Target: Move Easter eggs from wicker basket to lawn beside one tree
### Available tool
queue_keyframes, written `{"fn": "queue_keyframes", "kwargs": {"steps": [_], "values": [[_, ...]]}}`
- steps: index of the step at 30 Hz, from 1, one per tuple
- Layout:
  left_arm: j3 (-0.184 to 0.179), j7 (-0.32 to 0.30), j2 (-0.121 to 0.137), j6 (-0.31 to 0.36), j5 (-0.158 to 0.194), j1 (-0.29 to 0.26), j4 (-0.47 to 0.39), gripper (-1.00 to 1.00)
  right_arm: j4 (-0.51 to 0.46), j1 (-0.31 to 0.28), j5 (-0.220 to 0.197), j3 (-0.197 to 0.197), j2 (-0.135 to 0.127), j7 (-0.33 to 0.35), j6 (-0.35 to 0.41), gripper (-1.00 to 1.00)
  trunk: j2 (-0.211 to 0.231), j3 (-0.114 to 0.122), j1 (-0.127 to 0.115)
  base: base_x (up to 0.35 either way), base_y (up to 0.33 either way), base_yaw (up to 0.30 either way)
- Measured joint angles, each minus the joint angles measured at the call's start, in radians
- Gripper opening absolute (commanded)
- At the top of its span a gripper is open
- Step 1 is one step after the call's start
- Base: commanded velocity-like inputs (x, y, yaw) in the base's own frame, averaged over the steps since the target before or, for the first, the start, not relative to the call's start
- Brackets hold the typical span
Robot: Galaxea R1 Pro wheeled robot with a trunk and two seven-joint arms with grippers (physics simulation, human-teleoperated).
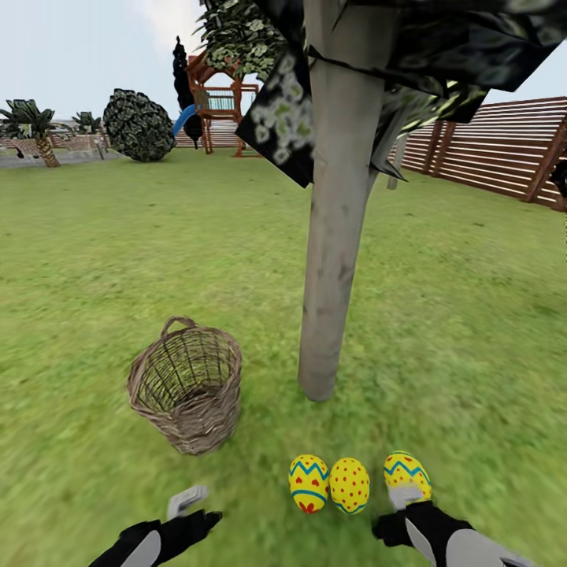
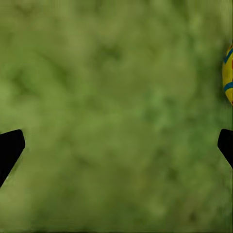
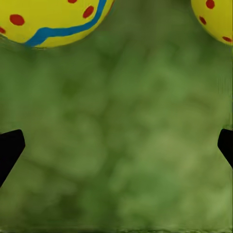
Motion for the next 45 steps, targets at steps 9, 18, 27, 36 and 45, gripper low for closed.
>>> {"fn": "queue_keyframes", "kwargs": {"steps": [9, 18, 27, 36, 45], "values": [[0.001, 0.052, -0.059, -0.007, -0.011, 0.000, 0.196, 1.00, 0.006, 0.107, 0.004, 0.000, -0.003, -0.002, -0.198, 1.00, 0.002, 0.035, -0.004, 0.000, 0.000, 0.000], [0.000, 0.053, -0.105, -0.031, -0.012, -0.001, 0.402, 1.00, 0.009, 0.155, 0.003, 0.000, -0.005, -0.038, -0.218, 1.00, 0.004, 0.070, -0.008, 0.000, 0.000, 0.000], [0.001, 0.053, -0.136, -0.075, -0.012, 0.000, 0.516, 1.00, 0.032, 0.200, 0.004, 0.000, -0.003, -0.040, -0.217, 1.00, 0.006, 0.104, -0.012, 0.000, 0.000, 0.000], [0.000, 0.054, -0.173, -0.088, -0.011, 0.002, 0.583, 1.00, 0.032, 0.237, 0.008, 0.000, -0.003, -0.040, -0.220, 1.00, 0.057, 0.134, -0.041, 0.000, 0.000, 0.000], [0.001, 0.056, -0.180, -0.092, -0.013, 0.005, 0.632, 1.00, 0.047, 0.253, 0.005, 0.000, -0.002, -0.040, -0.221, 1.00, 0.120, 0.162, -0.075, 0.000, 0.000, 0.000]]}}
